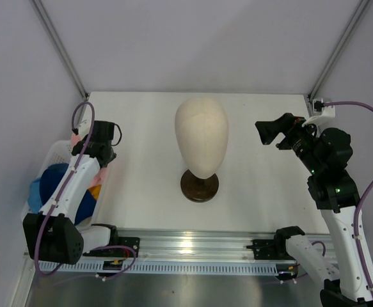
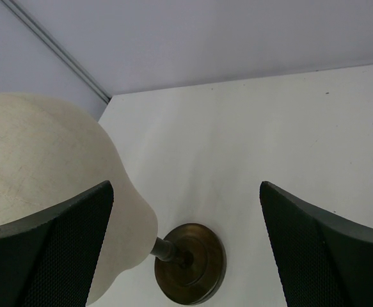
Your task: Stack the hats
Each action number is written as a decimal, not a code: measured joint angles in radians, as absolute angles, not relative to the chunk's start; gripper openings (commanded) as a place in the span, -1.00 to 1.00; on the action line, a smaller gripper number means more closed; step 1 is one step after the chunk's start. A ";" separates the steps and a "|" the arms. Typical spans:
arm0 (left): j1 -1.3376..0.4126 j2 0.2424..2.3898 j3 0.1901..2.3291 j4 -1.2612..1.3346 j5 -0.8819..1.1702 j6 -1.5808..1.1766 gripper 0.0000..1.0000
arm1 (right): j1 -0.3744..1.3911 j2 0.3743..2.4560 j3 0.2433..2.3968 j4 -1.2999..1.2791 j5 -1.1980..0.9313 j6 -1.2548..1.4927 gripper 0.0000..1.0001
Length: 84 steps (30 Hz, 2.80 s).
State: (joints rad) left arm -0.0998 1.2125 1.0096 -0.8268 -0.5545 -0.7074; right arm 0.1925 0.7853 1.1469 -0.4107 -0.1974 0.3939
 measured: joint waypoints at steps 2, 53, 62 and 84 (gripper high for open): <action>-0.098 1.211 1.010 -0.820 -0.566 -0.708 -0.98 | 0.192 0.783 1.147 -0.414 -0.188 0.387 0.98; -0.462 1.522 2.208 -0.174 0.793 -1.042 -0.99 | 0.197 0.796 1.160 -0.033 -0.336 0.757 0.99; -0.490 1.516 2.221 -0.126 0.771 -1.090 -0.99 | 0.197 0.751 1.160 -0.100 -0.247 0.759 0.99; -0.576 1.295 1.529 -0.083 0.671 -0.997 -0.99 | 0.201 0.773 1.019 -0.121 -0.275 0.910 0.99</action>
State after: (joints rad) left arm -0.5758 1.2953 1.5288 -0.0830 0.6708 -0.9970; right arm 0.2008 0.7734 1.0195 -0.1211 -0.2752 0.9096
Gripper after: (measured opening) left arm 0.011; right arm 0.993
